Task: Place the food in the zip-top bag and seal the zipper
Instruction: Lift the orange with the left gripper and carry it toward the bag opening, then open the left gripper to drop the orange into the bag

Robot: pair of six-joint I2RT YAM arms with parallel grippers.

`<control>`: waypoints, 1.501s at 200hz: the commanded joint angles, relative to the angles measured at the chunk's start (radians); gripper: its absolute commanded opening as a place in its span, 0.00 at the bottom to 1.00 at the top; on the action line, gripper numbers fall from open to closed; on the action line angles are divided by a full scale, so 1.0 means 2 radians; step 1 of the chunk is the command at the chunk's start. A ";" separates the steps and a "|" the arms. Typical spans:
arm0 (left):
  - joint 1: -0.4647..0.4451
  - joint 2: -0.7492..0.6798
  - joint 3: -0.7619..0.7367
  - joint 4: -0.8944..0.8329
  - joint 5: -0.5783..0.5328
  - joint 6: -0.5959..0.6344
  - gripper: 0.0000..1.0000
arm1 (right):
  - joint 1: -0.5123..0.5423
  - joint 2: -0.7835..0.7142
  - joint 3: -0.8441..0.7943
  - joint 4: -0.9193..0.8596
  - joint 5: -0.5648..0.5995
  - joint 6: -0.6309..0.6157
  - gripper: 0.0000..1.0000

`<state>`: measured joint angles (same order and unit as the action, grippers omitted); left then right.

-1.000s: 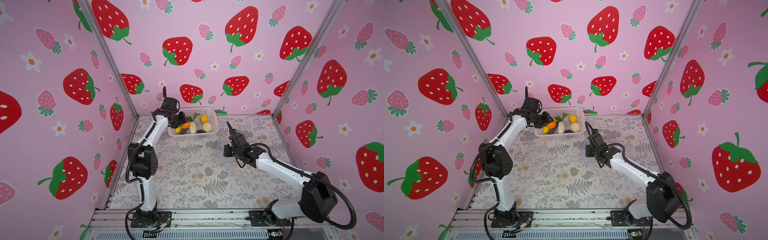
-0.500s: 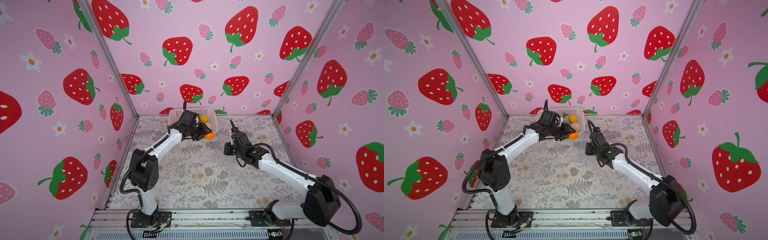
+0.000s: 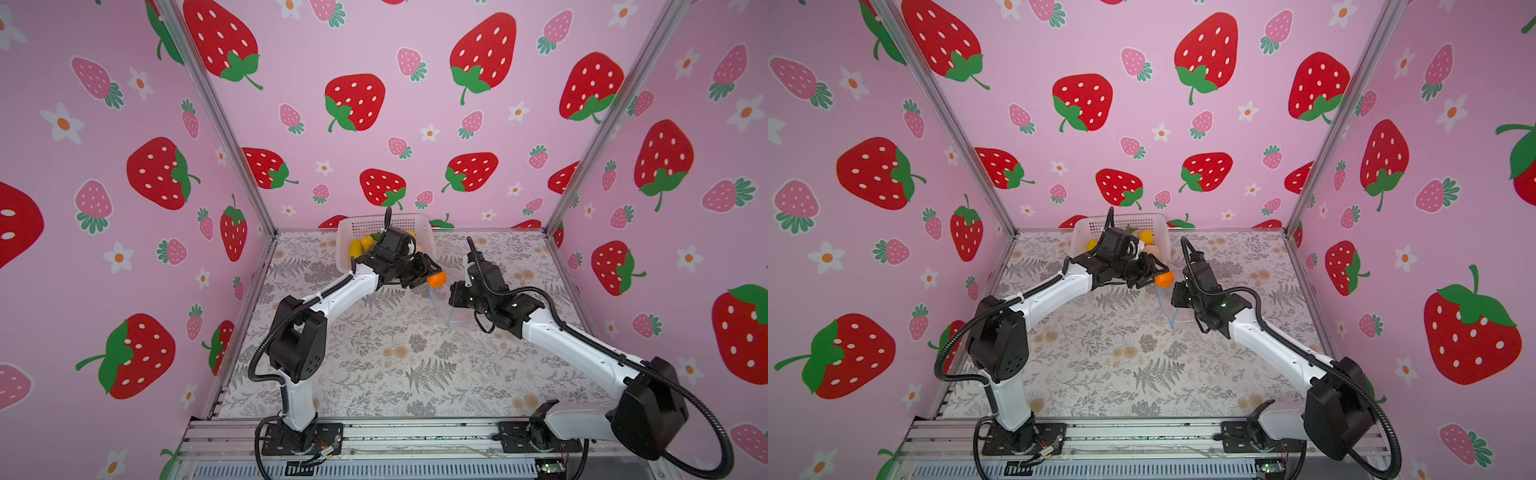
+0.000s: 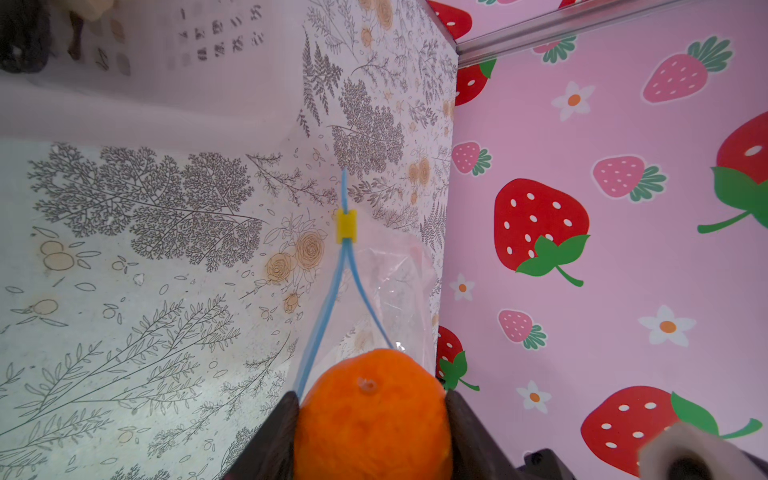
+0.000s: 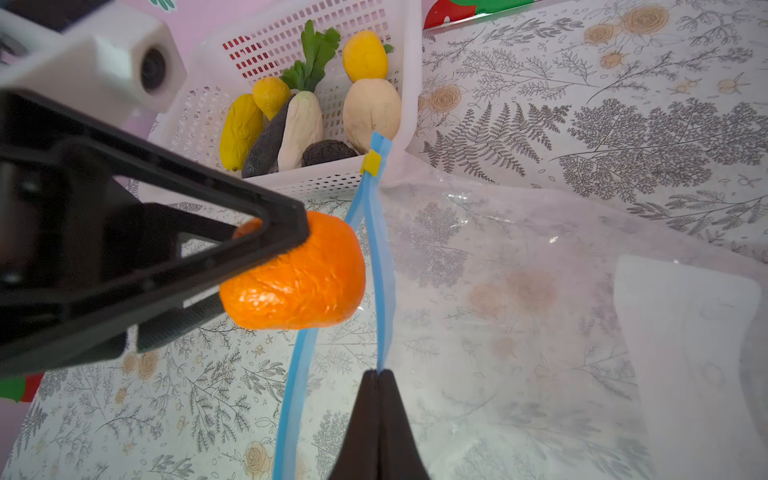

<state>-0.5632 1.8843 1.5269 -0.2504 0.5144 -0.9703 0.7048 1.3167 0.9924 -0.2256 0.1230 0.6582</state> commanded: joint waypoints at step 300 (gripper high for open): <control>0.026 0.011 0.131 -0.207 -0.174 0.191 0.76 | -0.003 -0.033 -0.034 0.028 0.000 0.014 0.02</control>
<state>-0.5552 1.8915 1.6257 -0.4911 0.3214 -0.7429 0.7021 1.2797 0.9489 -0.2005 0.1219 0.6624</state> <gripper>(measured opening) 0.751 0.041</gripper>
